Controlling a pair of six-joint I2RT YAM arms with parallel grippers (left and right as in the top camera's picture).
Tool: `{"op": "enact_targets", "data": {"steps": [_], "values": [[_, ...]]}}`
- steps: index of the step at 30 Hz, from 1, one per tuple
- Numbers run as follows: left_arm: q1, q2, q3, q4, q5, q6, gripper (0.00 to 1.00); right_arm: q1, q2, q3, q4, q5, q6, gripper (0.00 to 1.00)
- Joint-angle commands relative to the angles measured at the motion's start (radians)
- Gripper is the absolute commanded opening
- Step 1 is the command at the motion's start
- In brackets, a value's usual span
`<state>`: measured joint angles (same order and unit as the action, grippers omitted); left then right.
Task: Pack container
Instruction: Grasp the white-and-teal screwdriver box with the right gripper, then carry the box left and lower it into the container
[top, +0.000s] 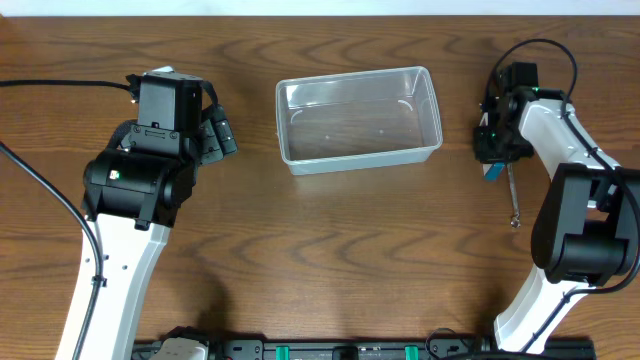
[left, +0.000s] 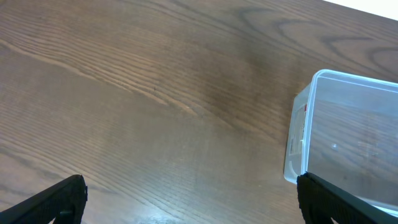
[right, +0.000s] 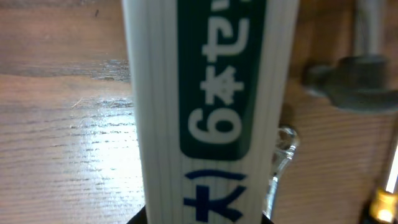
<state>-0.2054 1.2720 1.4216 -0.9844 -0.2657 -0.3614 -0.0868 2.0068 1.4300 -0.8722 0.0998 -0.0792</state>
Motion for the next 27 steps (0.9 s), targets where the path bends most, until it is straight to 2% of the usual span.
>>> {"op": "enact_targets", "data": {"steps": [1,5,7,10,14,20,27], "values": [[0.004,0.004,0.007,0.0,-0.017,0.023,0.98,-0.004,-0.081,0.135,-0.02,0.024,-0.001,0.01],[0.004,0.004,0.008,0.014,-0.077,0.158,0.98,0.006,-0.125,0.333,-0.092,0.022,-0.028,0.01],[0.008,0.004,0.007,0.011,-0.15,0.166,0.98,0.017,-0.145,0.427,-0.126,0.005,-0.051,0.01],[0.051,0.004,0.008,0.001,-0.18,0.148,0.98,0.045,-0.166,0.555,-0.181,-0.041,-0.088,0.01],[0.161,0.004,0.007,0.002,-0.17,0.023,0.98,0.116,-0.171,0.68,-0.247,-0.052,-0.095,0.01],[0.327,0.011,0.007,0.015,-0.165,-0.008,0.98,0.269,-0.171,0.715,-0.281,-0.053,-0.132,0.01],[0.386,0.028,0.008,0.032,-0.165,-0.015,0.98,0.463,-0.169,0.715,-0.303,-0.055,-0.234,0.01]]}}
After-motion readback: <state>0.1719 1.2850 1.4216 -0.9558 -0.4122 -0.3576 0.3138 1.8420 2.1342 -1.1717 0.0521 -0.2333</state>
